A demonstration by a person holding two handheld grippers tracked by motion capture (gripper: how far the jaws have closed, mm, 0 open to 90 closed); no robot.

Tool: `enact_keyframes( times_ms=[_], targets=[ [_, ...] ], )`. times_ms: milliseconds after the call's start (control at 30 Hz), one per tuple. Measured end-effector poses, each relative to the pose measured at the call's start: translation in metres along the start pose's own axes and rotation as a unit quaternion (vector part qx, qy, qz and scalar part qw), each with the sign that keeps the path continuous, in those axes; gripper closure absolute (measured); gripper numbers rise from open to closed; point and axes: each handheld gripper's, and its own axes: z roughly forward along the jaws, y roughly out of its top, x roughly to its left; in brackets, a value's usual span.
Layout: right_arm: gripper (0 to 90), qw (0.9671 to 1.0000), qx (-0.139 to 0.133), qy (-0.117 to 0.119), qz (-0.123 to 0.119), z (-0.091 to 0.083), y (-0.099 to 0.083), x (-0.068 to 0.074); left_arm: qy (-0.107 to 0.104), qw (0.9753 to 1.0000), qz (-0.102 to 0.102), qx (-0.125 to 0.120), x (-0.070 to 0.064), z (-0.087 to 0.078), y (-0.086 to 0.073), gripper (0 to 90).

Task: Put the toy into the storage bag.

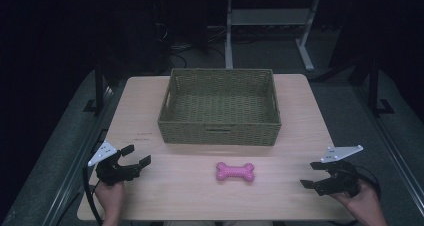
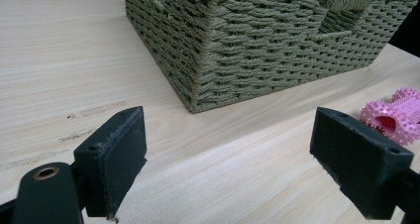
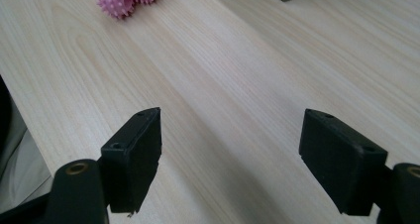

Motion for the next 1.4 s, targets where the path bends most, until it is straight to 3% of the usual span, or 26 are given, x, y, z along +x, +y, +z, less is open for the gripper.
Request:
enact_keyframes(
  times_ms=[400, 700, 933, 1400],
  targets=[
    [22.7, 0.9997, 0.011, 0.001, -0.023, 0.0, 0.017, 0.002, 0.001, 1.0, 0.001, -0.002, -0.001, -0.001, 0.0, 13.9],
    [22.5, 0.9983, 0.016, -0.009, -0.056, 0.0, 0.034, 0.016, -0.003, 1.0, 0.004, -0.002, -0.002, -0.002, 0.0, 13.9],
    [22.0, 0.9963, 0.028, -0.003, -0.081, 0.007, 0.043, 0.027, -0.003, 1.0, 0.004, -0.001, -0.002, -0.001, 0.0, 13.9],
    [21.2, 0.9935, 0.039, 0.011, -0.107, 0.018, 0.064, 0.036, -0.004, 1.0, 0.003, -0.002, -0.002, -0.001, 0.0, 13.9]
  ],
)
